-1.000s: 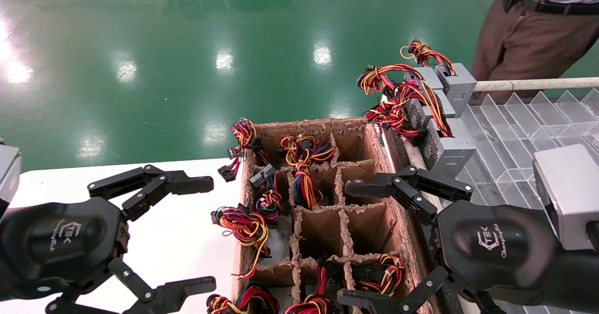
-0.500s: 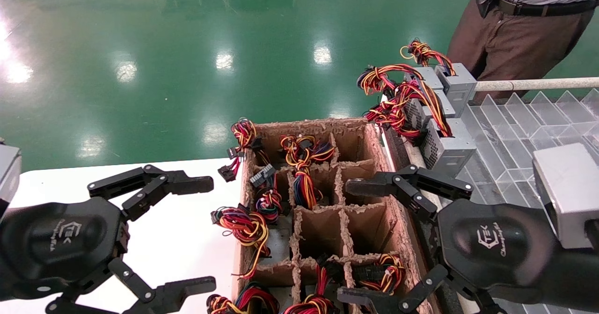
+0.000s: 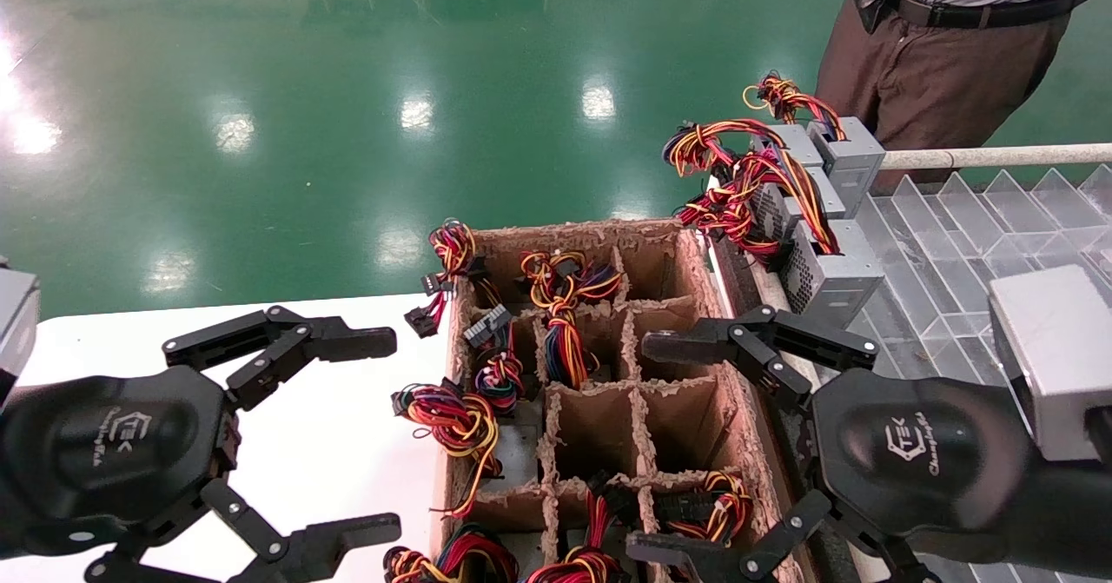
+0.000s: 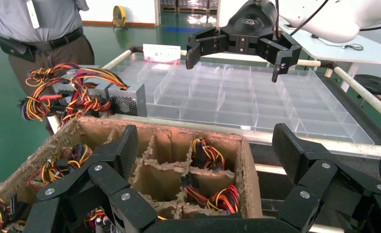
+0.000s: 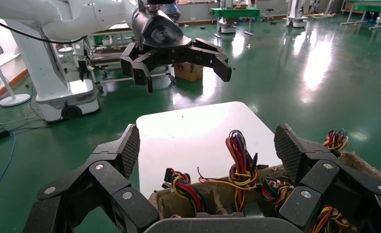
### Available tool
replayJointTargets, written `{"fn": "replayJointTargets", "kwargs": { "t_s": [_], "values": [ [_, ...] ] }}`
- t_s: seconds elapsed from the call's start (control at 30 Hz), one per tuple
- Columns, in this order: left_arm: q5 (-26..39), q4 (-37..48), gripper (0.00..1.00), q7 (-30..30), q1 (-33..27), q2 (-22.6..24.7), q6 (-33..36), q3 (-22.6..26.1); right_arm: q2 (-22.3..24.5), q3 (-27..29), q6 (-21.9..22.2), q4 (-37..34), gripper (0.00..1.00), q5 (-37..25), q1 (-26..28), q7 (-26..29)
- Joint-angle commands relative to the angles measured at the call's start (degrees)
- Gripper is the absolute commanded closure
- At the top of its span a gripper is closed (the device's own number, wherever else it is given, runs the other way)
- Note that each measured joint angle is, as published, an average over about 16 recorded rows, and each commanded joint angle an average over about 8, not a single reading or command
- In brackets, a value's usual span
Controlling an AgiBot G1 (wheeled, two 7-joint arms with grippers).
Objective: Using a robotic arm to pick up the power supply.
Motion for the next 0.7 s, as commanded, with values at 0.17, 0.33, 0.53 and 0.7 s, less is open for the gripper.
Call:
{"fn": "replayJointTargets", "kwargs": {
  "t_s": [0.17, 0.33, 0.53, 0.7],
  "values": [
    [0.00, 0.00, 0.00, 0.00, 0.00, 0.00, 0.00, 0.00, 0.00, 0.00, 0.02, 0.00, 0.00, -0.02, 0.00, 0.00],
    [0.00, 0.00, 0.00, 0.00, 0.00, 0.00, 0.00, 0.00, 0.00, 0.00, 0.04, 0.00, 0.00, -0.02, 0.01, 0.00],
    [0.00, 0.00, 0.00, 0.00, 0.00, 0.00, 0.00, 0.00, 0.00, 0.00, 0.04, 0.00, 0.00, -0.02, 0.01, 0.00],
    [0.00, 0.00, 0.00, 0.00, 0.00, 0.00, 0.00, 0.00, 0.00, 0.00, 0.04, 0.00, 0.00, -0.02, 0.01, 0.00]
  ]
}}
